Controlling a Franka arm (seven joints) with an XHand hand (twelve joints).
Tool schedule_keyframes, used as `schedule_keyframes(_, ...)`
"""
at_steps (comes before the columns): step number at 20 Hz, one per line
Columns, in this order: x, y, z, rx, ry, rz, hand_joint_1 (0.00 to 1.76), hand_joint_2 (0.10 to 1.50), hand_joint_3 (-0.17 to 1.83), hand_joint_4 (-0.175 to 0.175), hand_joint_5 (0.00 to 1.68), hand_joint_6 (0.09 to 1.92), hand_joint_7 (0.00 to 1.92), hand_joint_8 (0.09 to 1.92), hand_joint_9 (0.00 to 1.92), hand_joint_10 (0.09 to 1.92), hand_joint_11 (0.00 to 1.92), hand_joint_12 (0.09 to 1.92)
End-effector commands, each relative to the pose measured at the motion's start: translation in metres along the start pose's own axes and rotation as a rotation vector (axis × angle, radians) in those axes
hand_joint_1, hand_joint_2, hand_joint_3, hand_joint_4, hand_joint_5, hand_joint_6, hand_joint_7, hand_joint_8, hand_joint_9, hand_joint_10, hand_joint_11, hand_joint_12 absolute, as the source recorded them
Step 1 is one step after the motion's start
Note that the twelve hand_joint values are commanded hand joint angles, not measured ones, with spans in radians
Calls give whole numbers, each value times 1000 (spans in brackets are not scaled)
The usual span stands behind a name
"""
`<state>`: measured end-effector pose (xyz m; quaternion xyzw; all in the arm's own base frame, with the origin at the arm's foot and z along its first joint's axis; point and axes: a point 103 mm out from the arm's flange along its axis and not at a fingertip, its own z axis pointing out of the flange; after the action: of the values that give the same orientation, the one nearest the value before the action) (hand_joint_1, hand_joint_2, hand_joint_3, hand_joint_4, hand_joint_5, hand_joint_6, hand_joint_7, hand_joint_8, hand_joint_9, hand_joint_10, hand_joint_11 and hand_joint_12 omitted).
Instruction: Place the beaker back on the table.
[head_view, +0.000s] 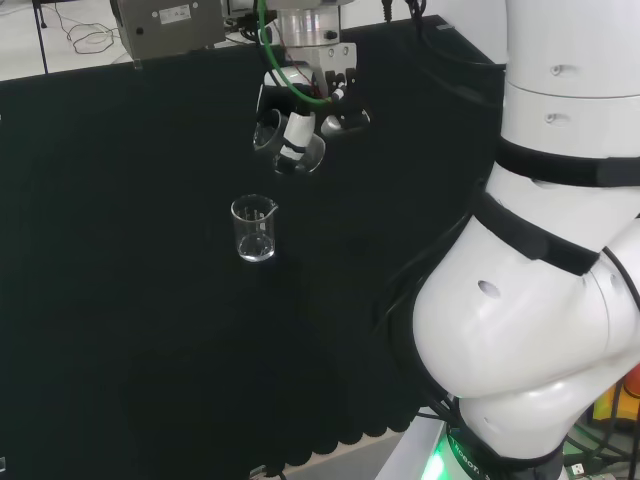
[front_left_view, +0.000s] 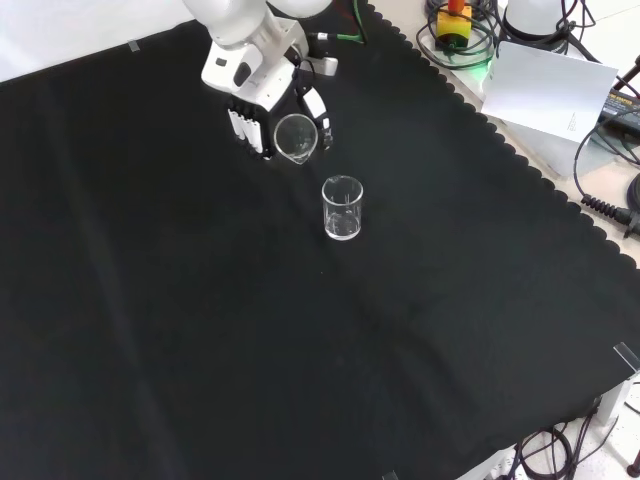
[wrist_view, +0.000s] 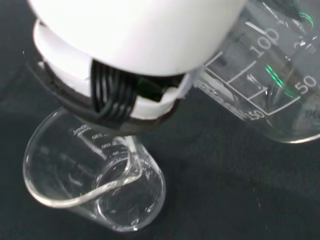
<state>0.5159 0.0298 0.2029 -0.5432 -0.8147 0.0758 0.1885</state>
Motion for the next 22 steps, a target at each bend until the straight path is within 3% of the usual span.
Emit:
schedule_keyframes(1,-28,11,0,-71,104,-55,1448,438,1019,-175,1153,879,1289,843,1455,743,1122,833)
schedule_keyframes(12,-47,34,7,-187,223,-114,1447,453,994,-175,1149,879,1279,848,1454,723,1121,817)
schedule_keyframes(22,-53,65,43,-200,336,-143,1448,472,914,-175,1203,778,1309,768,1539,449,1151,720)
